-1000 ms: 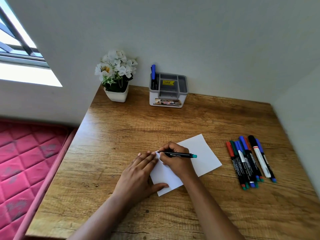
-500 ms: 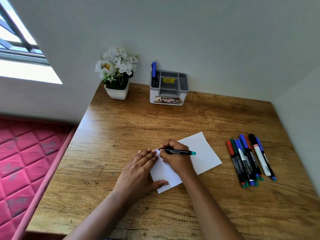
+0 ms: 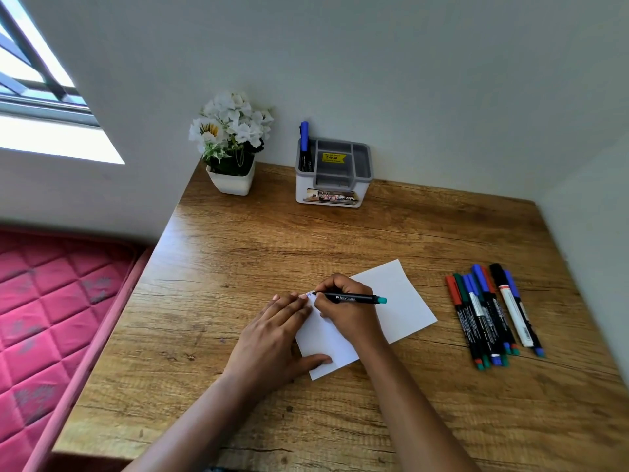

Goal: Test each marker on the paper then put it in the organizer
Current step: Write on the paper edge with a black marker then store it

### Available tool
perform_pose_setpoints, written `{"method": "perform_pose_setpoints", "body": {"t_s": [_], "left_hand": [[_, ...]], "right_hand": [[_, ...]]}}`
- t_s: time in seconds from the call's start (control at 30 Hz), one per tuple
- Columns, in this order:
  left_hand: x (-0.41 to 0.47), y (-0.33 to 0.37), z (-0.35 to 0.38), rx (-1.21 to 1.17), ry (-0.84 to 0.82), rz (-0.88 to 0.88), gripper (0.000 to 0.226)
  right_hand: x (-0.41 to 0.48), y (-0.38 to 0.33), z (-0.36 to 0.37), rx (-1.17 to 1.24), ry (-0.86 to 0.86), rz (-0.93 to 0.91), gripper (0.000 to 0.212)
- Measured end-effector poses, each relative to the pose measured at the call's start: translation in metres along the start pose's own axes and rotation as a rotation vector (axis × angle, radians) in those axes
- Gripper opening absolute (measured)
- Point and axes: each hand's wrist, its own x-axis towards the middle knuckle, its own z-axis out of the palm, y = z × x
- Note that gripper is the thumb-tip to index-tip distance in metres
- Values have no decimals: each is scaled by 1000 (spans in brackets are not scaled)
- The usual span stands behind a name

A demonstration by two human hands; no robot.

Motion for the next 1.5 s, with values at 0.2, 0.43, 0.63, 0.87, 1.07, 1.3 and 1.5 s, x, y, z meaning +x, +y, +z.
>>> {"method": "perform_pose_setpoints", "body": {"t_s": [0.2,0.43,0.63,0.87,1.07,1.3,1.5], "left_hand": [[1,1,-1,-12,3,-3,86],[1,1,-1,-27,1,-7,87],[1,1,0,-8,10,-2,87],[0,0,1,-11,29,-6,87],[1,-1,3,-13,18,-1,87],[1,1,0,-42,10,-5,85],[1,1,-1,-51,-9,-7,87]], "right_hand": [[0,1,2,3,18,22,6],[-1,-1,1,48,19,26,19],[-2,1,3,20,36,13,10],[-2,2,0,154,82,5,11],[1,4,-2,-10,-11,-3,7],[0,3,1,48,27,10,3],[0,2,2,44,33,16,4]]}}
